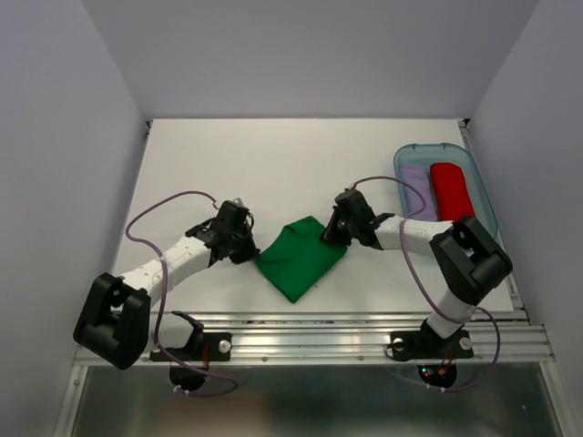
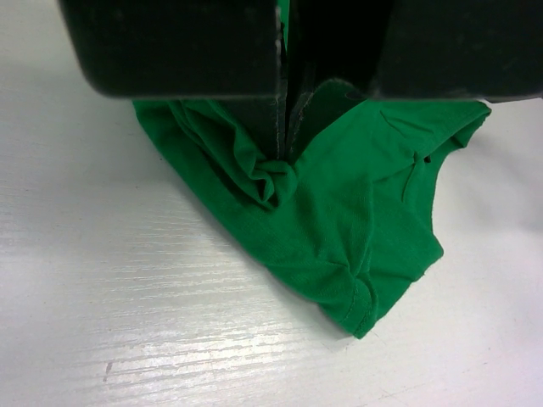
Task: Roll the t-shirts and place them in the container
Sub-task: Roll the T-shirt to the center of the board.
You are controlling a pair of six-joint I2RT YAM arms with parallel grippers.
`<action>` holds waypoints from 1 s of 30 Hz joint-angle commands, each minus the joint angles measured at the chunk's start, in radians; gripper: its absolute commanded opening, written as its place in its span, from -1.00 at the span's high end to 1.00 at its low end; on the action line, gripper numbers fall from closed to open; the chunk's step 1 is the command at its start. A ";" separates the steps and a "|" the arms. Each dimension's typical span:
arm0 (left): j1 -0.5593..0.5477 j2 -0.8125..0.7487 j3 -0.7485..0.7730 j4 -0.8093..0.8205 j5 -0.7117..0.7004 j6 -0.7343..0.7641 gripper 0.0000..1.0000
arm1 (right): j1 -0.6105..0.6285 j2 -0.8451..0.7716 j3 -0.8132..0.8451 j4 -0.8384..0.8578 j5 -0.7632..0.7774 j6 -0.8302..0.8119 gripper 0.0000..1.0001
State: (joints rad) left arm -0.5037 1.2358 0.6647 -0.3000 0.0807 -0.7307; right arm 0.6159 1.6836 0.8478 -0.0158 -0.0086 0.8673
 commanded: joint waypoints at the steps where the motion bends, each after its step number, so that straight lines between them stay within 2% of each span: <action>1: -0.004 0.052 0.027 0.007 0.004 0.030 1.00 | -0.016 0.050 0.000 -0.099 0.067 -0.040 0.99; 6: -0.002 0.137 0.033 0.031 -0.070 0.022 1.00 | -0.016 0.054 0.007 -0.099 0.070 -0.040 0.99; 10: -0.002 0.227 0.035 0.056 -0.070 0.022 1.00 | -0.016 0.074 0.013 -0.098 0.078 -0.053 0.99; 16: -0.002 0.225 0.027 0.065 -0.070 0.011 1.00 | -0.035 0.117 0.045 -0.098 0.110 -0.082 0.99; 18: -0.001 0.218 0.042 0.055 -0.122 0.011 1.00 | -0.045 0.149 0.062 -0.098 0.119 -0.093 0.99; 24: -0.002 0.192 0.166 -0.020 -0.186 0.066 1.00 | -0.091 0.221 0.178 -0.128 0.139 -0.180 0.99; 29: -0.045 0.157 0.328 -0.142 -0.323 0.123 1.00 | -0.091 0.160 0.270 -0.200 0.088 -0.269 0.92; 30: -0.061 0.154 0.352 -0.184 -0.344 0.129 0.88 | -0.091 0.142 0.284 -0.231 0.075 -0.275 0.88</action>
State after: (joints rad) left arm -0.5163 1.4441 0.8955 -0.3614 -0.1143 -0.6628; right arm 0.5373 1.8542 1.0924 -0.0753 0.0223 0.6975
